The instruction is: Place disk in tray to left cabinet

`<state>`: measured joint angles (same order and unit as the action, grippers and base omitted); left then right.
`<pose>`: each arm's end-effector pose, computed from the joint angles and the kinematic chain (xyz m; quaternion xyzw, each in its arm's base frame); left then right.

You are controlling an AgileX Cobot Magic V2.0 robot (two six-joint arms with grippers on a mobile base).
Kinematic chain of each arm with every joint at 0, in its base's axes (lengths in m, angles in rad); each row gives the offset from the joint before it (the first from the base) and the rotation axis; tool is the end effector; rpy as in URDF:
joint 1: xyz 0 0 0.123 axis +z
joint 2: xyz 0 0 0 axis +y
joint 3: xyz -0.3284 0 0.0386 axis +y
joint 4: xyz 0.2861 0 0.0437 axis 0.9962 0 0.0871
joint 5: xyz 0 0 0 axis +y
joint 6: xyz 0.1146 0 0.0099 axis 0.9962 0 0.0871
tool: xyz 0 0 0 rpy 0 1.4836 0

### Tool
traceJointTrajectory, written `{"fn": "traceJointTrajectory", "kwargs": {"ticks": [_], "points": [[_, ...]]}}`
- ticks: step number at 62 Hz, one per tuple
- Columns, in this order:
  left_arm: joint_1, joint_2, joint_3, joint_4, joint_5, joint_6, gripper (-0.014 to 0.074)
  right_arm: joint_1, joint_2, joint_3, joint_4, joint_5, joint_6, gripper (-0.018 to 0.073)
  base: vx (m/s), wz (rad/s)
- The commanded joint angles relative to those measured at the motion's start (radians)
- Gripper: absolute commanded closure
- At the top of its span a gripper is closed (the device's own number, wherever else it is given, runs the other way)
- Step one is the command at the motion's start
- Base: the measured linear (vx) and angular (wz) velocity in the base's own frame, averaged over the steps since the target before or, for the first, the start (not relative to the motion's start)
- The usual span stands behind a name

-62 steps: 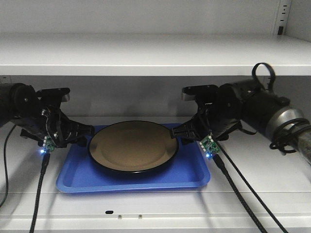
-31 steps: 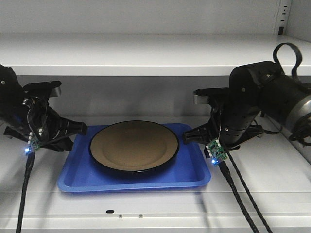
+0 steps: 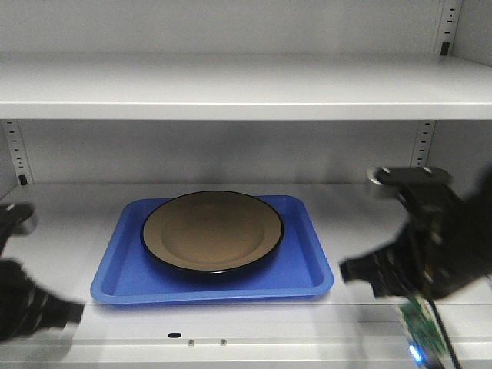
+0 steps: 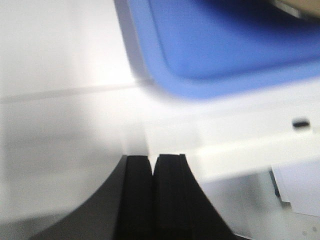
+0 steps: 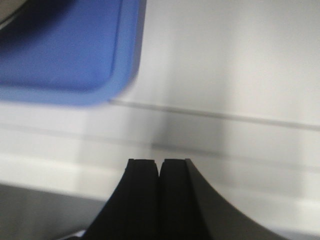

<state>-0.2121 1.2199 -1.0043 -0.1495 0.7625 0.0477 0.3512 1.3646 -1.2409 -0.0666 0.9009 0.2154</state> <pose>0.2757 -0.0715 0.3375 0.0884 0.9366 -0.0937 0.3259 0.3099 0.1071 0.3678 -0.0759 0.9468 0.0570 0.3076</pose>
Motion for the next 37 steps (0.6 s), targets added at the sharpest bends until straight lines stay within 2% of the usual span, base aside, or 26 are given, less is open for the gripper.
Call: {"fn": "traceJointTrajectory", "kwargs": {"ticks": [1,15,19,23,31,37], "points": [[-0.004,-0.163,0.117,-0.019,-0.122,0.025,0.0603,0.000,-0.213,0.173,-0.015,-0.197,-0.003,0.0568,0.00,0.00],[-0.004,-0.561,0.394,-0.019,-0.234,0.039,0.0601,-0.002,-0.695,0.640,-0.046,-0.513,-0.063,0.0564,0.00,0.00],[-0.004,-0.656,0.455,-0.019,-0.316,0.039,0.0601,-0.003,-0.819,0.749,-0.070,-0.609,-0.055,0.0564,0.00,0.00],[-0.004,-0.725,0.525,-0.018,-0.446,0.041,0.0601,-0.003,-0.923,0.848,-0.096,-0.724,-0.052,0.0564,0.00,0.00],[-0.004,-0.770,0.636,-0.019,-0.705,0.047,0.0600,-0.003,-1.028,0.943,-0.119,-0.870,-0.053,0.0564,0.00,0.00],[-0.004,-0.767,0.650,-0.019,-0.737,0.047,0.0600,-0.003,-1.037,0.943,-0.117,-0.891,-0.053,0.0561,0.00,0.00]]}}
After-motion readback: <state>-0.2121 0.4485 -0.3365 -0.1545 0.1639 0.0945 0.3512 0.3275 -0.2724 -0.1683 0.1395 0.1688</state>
